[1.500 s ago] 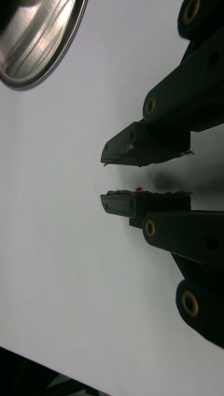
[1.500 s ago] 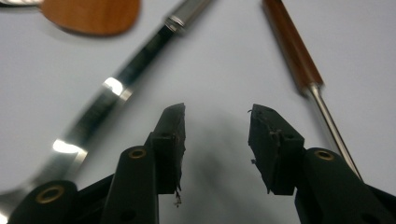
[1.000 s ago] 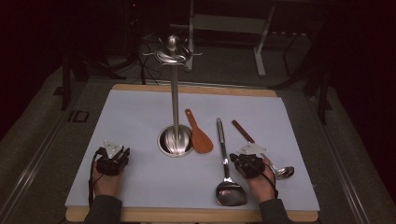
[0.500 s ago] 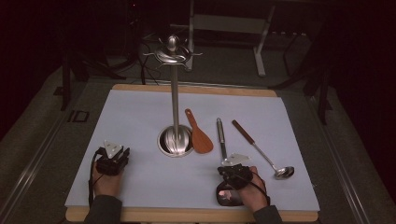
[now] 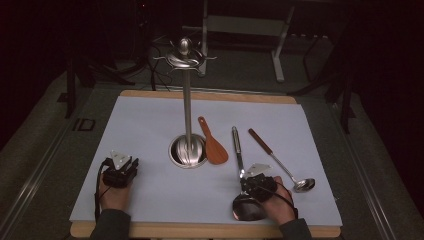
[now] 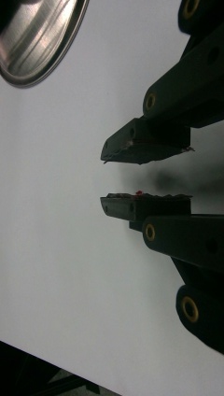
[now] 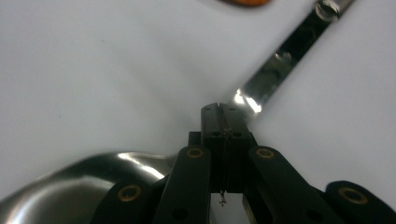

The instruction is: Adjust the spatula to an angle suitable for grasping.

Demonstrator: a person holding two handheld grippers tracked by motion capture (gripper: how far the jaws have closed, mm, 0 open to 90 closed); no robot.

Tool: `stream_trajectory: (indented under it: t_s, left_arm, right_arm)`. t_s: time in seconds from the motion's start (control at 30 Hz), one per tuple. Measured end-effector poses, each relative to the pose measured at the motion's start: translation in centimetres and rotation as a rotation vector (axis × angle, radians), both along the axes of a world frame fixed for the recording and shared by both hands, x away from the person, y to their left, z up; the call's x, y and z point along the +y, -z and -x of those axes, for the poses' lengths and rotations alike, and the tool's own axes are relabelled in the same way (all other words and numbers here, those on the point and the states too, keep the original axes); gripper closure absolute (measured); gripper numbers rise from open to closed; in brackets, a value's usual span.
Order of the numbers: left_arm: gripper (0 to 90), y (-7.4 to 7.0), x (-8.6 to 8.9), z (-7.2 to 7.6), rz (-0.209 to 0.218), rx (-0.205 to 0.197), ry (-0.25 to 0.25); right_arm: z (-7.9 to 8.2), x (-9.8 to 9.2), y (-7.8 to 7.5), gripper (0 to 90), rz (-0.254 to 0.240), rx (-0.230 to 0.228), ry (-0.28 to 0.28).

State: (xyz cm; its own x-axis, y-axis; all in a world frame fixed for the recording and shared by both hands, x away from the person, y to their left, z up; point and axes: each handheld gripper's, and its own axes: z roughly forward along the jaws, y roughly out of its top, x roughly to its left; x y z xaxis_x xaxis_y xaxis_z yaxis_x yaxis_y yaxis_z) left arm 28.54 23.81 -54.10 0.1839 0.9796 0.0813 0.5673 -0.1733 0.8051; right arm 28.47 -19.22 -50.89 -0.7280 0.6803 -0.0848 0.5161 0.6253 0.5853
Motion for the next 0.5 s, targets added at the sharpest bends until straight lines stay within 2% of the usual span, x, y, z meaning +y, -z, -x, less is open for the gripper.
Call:
stream_trajectory:
  t_s: [0.07, 0.1, 0.13, 0.17, 0.27, 0.3, 0.43, 0.5]
  left_arm:
    - [72.5, 0.0, 0.0, 0.0, -0.001, 0.0, -0.001]
    - [72.6, 0.0, -0.1, 0.0, -0.005, 0.001, -0.002]
    - [72.6, 0.0, -0.1, 0.0, -0.005, 0.001, -0.002]
    - [72.6, 0.0, 0.0, 0.0, -0.007, 0.001, -0.001]
    - [72.6, 0.0, 0.0, 0.0, -0.003, -0.002, -0.001]
    - [72.6, 0.0, 0.0, 0.0, 0.0, -0.003, -0.001]
    - [72.6, 0.0, 0.0, 0.0, 0.003, -0.002, 0.0]
    - [72.6, 0.0, 0.0, 0.0, 0.004, -0.003, 0.0]
  right_arm:
    - [-0.1, -0.2, -0.1, 90.0, -0.008, 0.003, 0.008]
    - [0.2, 0.1, -0.3, 90.0, -0.046, -0.005, -0.019]
    - [0.2, 0.1, -0.3, 90.0, -0.046, -0.005, -0.019]
    - [0.4, 1.0, -0.1, 89.5, -0.055, 0.001, -0.059]
    - [0.4, 2.5, 0.9, 89.1, 0.0, 0.014, -0.09]
    - [0.4, 2.6, 1.1, 89.3, 0.001, 0.012, -0.087]
    - [-0.1, 1.8, 0.9, 90.0, -0.007, 0.047, -0.051]
    - [-0.1, 1.3, 0.7, 90.0, 0.016, 0.053, -0.049]
